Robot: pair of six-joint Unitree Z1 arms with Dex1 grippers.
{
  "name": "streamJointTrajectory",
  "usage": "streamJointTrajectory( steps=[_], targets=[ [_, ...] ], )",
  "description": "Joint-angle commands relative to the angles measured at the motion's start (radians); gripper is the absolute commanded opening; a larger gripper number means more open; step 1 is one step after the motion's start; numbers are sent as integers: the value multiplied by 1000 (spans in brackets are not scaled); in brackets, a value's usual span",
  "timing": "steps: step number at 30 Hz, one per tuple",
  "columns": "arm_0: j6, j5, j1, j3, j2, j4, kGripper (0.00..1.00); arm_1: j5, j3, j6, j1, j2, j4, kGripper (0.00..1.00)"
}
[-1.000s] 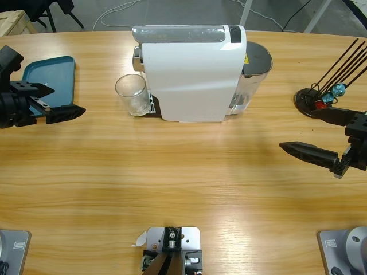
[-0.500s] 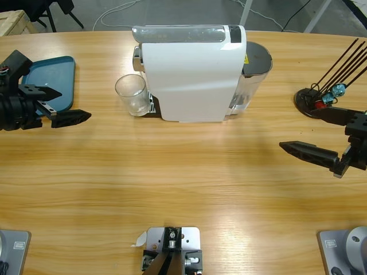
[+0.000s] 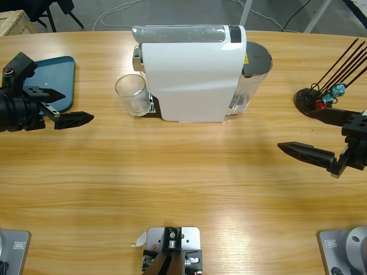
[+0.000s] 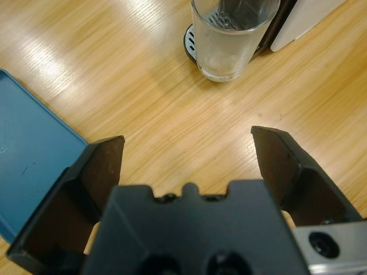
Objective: Pour coffee
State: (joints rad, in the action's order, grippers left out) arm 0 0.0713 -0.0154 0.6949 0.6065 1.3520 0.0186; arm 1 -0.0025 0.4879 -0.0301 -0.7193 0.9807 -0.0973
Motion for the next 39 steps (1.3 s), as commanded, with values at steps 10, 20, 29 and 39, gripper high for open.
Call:
streamJointTrajectory(
  steps=[10, 20, 29, 39],
  targets=[
    [16, 182, 9, -38, 124, -134, 968, 7, -35, -13, -9, 20, 18, 1000],
    [22, 186, 8, -5, 233, -280, 968, 7, -35, -14, -9, 17, 21, 1000],
    [18, 218, 8, 42, 345, -358, 968, 7, -38, -16, -9, 10, 25, 1000],
    [19, 222, -6, 91, 414, -374, 968, 7, -40, -17, -9, 7, 30, 1000]
  ],
)
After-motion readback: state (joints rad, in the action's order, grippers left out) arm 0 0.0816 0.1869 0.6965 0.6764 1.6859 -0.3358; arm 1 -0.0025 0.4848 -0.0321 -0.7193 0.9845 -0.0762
